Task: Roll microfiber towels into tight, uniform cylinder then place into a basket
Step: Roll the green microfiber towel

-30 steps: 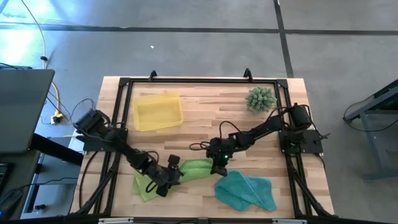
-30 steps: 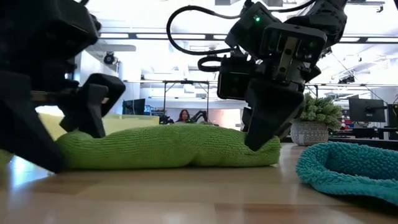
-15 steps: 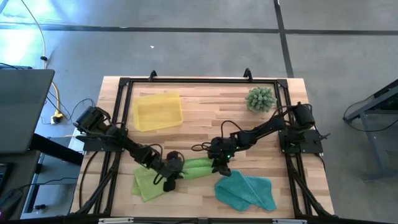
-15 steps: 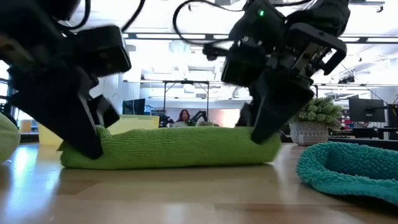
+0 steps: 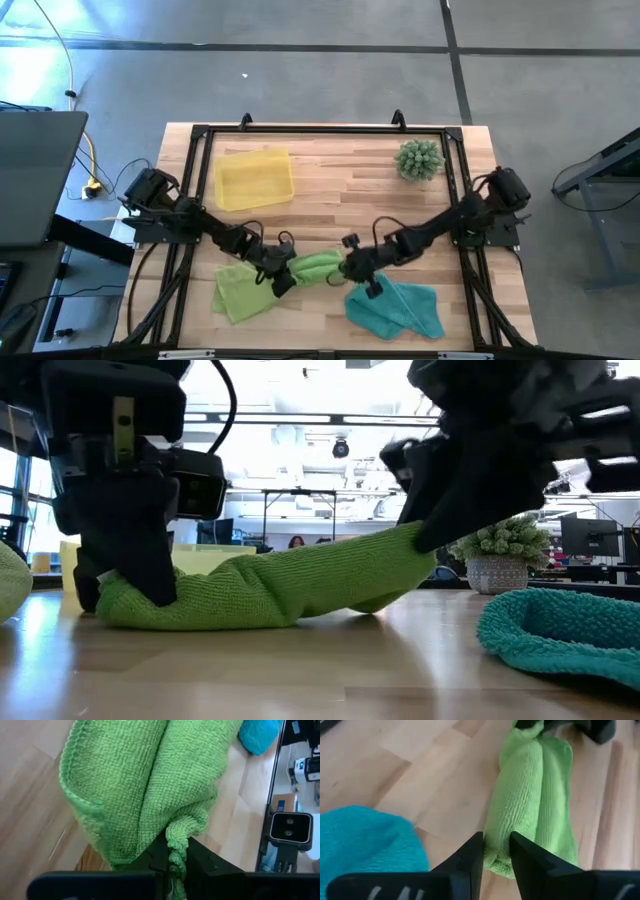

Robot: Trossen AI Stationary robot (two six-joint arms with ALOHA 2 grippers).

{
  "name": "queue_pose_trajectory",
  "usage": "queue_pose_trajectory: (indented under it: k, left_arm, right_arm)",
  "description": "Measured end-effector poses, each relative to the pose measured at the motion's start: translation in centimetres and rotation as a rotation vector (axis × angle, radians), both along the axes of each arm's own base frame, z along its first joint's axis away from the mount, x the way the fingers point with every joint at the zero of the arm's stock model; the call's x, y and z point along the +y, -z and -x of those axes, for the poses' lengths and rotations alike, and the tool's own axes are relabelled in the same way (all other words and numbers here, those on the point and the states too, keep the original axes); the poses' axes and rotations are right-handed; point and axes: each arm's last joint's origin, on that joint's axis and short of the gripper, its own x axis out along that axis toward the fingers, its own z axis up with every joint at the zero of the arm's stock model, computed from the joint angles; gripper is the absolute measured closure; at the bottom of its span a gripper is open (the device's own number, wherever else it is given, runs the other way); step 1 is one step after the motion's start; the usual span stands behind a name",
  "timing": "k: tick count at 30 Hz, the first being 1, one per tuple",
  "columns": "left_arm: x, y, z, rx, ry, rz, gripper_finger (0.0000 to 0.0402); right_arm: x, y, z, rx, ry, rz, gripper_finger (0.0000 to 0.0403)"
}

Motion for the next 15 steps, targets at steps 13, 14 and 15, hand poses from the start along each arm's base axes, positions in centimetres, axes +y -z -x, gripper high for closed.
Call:
queue_pose_trajectory:
  k: [13, 14, 15]
  left_arm:
    - [-0.2, 0.0, 0.1, -0.014, 0.064, -0.011, 0.0381]
    - [-0.2, 0.0, 0.1, -0.014, 0.065, -0.011, 0.0381]
    - [-0.2, 0.0, 0.1, -0.015, 0.067, -0.013, 0.0381]
  right_arm:
    - [1.3, 1.0, 2.5, 0.085, 0.208, 0.233, 0.0311]
    - [1.3, 0.9, 2.4, 0.077, 0.228, 0.208, 0.0309]
    - [1.4, 0.8, 2.2, 0.057, 0.241, 0.182, 0.0308]
